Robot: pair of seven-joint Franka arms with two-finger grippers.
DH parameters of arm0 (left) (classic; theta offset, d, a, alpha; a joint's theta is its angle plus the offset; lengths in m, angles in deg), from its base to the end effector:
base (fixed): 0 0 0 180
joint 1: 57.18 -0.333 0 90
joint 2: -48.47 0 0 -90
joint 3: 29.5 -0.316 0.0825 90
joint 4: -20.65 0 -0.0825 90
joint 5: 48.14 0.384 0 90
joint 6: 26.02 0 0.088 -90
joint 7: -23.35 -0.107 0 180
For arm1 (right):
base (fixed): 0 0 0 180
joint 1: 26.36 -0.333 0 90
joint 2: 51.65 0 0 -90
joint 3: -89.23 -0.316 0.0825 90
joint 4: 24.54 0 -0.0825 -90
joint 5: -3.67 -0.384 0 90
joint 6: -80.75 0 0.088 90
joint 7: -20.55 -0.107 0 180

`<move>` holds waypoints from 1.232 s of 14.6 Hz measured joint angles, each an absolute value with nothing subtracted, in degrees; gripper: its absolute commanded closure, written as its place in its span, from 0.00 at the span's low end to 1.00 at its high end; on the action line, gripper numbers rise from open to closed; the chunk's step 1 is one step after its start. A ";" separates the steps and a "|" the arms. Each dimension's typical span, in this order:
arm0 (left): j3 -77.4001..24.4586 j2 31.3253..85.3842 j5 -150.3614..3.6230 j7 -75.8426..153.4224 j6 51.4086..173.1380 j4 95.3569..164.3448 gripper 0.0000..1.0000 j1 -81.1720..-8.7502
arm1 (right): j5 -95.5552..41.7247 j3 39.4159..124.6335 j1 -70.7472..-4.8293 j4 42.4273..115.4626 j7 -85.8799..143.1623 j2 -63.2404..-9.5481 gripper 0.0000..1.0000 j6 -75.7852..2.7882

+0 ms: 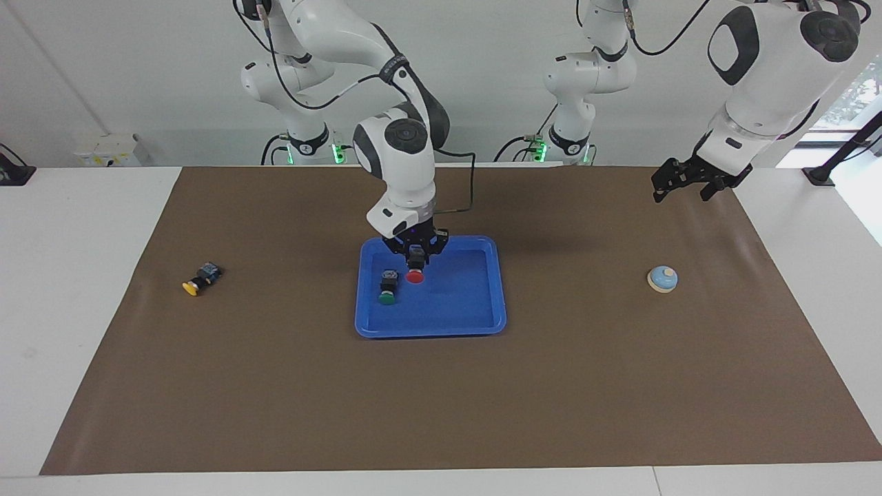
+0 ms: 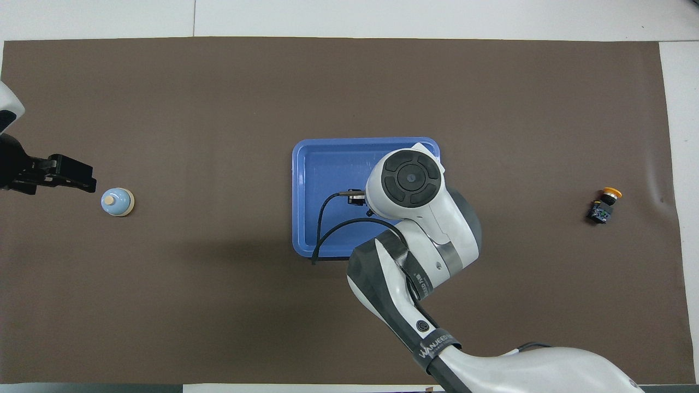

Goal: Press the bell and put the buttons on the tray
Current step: 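Carry the red button into the tray beside the green one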

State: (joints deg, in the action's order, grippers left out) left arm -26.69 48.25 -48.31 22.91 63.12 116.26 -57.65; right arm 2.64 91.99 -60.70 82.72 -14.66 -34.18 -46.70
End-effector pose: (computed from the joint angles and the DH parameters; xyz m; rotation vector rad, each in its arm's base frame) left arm 0.5467 -0.0227 0.5794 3.1350 -0.0759 -0.1713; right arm 0.5348 0.3314 0.3562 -3.1125 0.1111 -0.0621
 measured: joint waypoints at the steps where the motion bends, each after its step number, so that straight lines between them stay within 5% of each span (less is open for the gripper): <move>1: -26.69 48.25 -48.31 22.91 63.12 116.26 0.00 -57.65 | 2.64 92.06 -60.75 82.73 -14.67 -32.65 1.00 -48.47; 5: -26.69 48.24 -48.31 22.91 63.12 116.26 0.00 -57.65 | 2.64 92.04 -62.54 82.91 -16.14 -28.85 1.00 -51.92; 6: -26.69 48.24 -48.31 22.91 63.12 116.26 0.00 -57.65 | 2.64 92.04 -62.67 82.95 -16.18 -28.77 0.91 -52.01; 7: -26.69 48.24 -48.31 22.91 63.12 116.26 0.00 -57.65 | 2.64 92.08 -62.67 82.98 -16.20 -28.79 0.22 -52.01; 8: -26.69 48.24 -48.31 22.91 63.12 116.26 0.00 -57.65 | 2.64 92.17 -62.67 83.02 -16.41 -28.79 0.00 -52.04; 13: -26.69 48.24 -48.31 22.91 63.12 116.26 0.00 -57.65 | 2.64 93.17 -61.53 82.60 -20.75 -30.74 0.00 -50.52; 18: -26.69 48.24 -48.31 22.91 63.12 116.26 0.00 -57.65 | 2.68 93.61 -50.33 81.64 -14.32 -38.30 0.00 -41.37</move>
State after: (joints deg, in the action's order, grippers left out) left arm -26.69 48.24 -48.31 22.91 63.12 116.26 -57.65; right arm 2.68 93.61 -50.33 81.64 -14.32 -38.30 -41.37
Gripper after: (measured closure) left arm 0.000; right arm 0.000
